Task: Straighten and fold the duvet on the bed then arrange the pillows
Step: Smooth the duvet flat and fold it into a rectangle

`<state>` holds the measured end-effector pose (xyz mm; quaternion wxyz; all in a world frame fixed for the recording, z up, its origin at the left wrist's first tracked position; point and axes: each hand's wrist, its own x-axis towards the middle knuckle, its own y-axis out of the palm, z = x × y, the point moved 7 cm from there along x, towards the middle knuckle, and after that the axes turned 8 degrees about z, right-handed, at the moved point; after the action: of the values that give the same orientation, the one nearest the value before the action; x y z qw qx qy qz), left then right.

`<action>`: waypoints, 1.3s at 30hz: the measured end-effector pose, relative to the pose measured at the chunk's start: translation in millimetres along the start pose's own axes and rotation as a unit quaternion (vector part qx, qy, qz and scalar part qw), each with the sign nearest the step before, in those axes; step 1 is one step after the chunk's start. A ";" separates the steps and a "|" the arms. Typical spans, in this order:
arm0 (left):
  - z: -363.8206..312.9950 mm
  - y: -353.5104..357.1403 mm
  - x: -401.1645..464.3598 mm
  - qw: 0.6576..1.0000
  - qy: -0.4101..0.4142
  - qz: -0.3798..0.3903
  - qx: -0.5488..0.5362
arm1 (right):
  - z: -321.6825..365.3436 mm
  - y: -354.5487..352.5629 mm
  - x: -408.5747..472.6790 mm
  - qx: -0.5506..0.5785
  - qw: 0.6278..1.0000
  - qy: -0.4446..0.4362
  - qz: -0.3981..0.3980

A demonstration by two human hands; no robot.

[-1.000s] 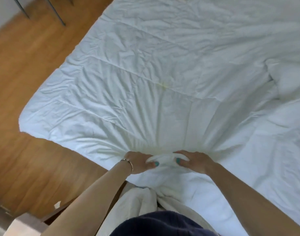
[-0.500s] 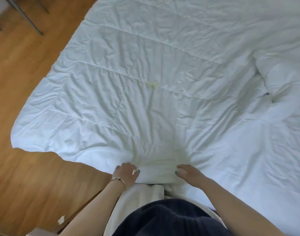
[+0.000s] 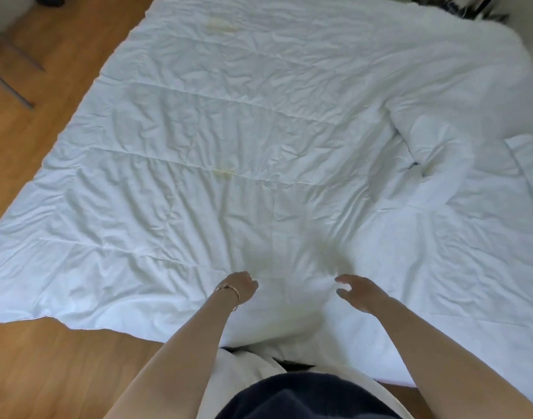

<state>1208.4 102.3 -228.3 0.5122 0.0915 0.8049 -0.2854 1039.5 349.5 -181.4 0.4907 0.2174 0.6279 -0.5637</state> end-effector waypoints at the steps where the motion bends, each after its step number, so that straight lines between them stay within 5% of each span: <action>1: -29.6 6.3 -0.6 1.000 0.015 0.010 0.015 | -13.9 -8.2 -1.2 -0.001 1.000 -0.002 -0.006; 10: -270.2 78.9 11.0 0.993 0.118 0.003 0.010 | -131.5 -81.9 -0.8 -0.067 0.995 -0.072 -0.027; 17: -342.7 90.4 16.0 0.985 0.158 -0.059 -0.046 | -159.1 -135.2 15.2 -0.093 0.987 -0.119 -0.049; 24: -416.6 52.8 46.7 0.956 0.257 -0.140 0.005 | -182.9 -220.4 47.0 -0.128 0.974 -0.076 -0.172; 32: -451.6 11.2 126.1 0.977 0.090 -0.152 0.120 | -197.5 -277.0 107.8 -0.100 0.982 -0.126 -0.096; 39: -411.6 -113.8 182.8 0.968 -0.038 -0.194 0.154 | -180.7 -355.9 168.4 -0.160 0.969 -0.161 -0.094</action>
<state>756.7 210.2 -218.5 0.4569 0.0002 0.7334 -0.5034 607.0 372.7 -171.6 0.5583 -0.0174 0.6406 -0.5269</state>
